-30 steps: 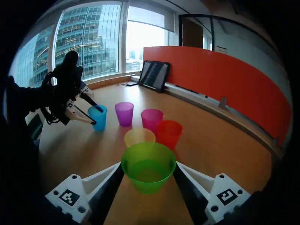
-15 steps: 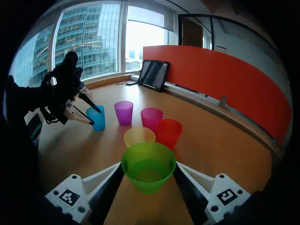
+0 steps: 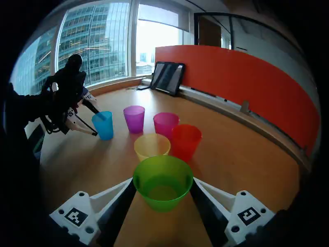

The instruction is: Pour water

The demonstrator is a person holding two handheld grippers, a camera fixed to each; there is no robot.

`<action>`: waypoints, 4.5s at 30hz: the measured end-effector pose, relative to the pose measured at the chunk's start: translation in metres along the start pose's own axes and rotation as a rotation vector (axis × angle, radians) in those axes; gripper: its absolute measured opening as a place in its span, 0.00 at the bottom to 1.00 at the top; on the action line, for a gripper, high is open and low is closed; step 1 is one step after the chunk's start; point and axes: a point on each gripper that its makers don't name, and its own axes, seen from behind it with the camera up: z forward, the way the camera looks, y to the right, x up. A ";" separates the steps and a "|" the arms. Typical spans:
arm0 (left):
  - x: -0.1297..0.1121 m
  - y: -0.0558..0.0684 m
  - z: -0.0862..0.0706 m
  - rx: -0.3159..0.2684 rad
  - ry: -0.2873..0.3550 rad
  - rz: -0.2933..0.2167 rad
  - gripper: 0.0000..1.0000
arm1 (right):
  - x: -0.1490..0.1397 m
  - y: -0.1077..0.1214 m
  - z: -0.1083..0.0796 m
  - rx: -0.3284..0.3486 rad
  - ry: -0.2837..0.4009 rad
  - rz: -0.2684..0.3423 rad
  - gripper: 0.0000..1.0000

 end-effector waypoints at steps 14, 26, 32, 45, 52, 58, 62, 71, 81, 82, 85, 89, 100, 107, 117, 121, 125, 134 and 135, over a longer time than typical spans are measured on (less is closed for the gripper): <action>-0.012 0.002 -0.013 0.005 -0.003 -0.021 0.97 | -0.018 -0.001 0.013 -0.005 -0.035 0.009 0.91; -0.012 0.003 -0.016 0.004 -0.003 -0.021 0.97 | -0.026 -0.001 0.017 -0.013 -0.048 0.014 0.91; -0.014 0.003 -0.017 0.006 -0.008 -0.014 0.97 | -0.028 -0.001 0.018 -0.015 -0.050 0.014 0.91; -0.014 0.004 -0.020 0.008 -0.008 -0.009 0.97 | -0.032 0.000 0.012 -0.032 -0.050 0.023 0.99; -0.016 0.003 -0.027 0.019 0.004 -0.020 0.97 | -0.040 0.001 -0.001 -0.062 -0.046 0.038 1.00; -0.017 0.000 -0.036 0.041 0.024 -0.031 0.97 | -0.042 0.003 -0.019 -0.104 -0.021 0.057 1.00; -0.016 -0.004 -0.045 0.065 0.043 -0.035 0.97 | -0.039 0.004 -0.033 -0.138 0.003 0.058 1.00; -0.011 -0.007 -0.071 0.121 0.115 -0.043 0.97 | -0.030 0.001 -0.060 -0.205 0.063 0.063 1.00; -0.005 -0.013 -0.095 0.206 0.229 -0.092 0.97 | -0.015 -0.005 -0.078 -0.273 0.155 0.078 1.00; -0.004 -0.013 -0.097 0.213 0.240 -0.098 0.97 | -0.013 -0.005 -0.079 -0.279 0.164 0.081 1.00; -0.001 -0.016 -0.102 0.239 0.277 -0.117 0.97 | -0.007 -0.005 -0.083 -0.301 0.193 0.086 1.00; 0.009 -0.019 -0.114 0.271 0.343 -0.137 0.97 | 0.002 -0.004 -0.090 -0.337 0.241 0.087 1.00; 0.031 -0.024 -0.144 0.374 0.474 -0.140 0.97 | 0.034 0.005 -0.112 -0.445 0.392 0.121 1.00; 0.047 -0.026 -0.162 0.447 0.575 -0.141 0.97 | 0.037 0.014 -0.118 -0.523 0.440 0.146 1.00; 0.060 -0.030 -0.181 0.533 0.675 -0.177 0.97 | 0.049 0.025 -0.131 -0.650 0.524 0.174 1.00; 0.063 -0.028 -0.182 0.545 0.706 -0.211 0.97 | 0.054 0.030 -0.138 -0.700 0.557 0.188 1.00; 0.064 -0.027 -0.180 0.557 0.724 -0.232 0.97 | 0.057 0.031 -0.142 -0.738 0.581 0.200 0.99; 0.061 -0.035 -0.176 0.610 0.737 -0.242 0.97 | 0.056 0.030 -0.140 -0.780 0.591 0.214 1.00; 0.061 -0.036 -0.177 0.616 0.738 -0.239 0.97 | 0.057 0.029 -0.141 -0.782 0.593 0.214 1.00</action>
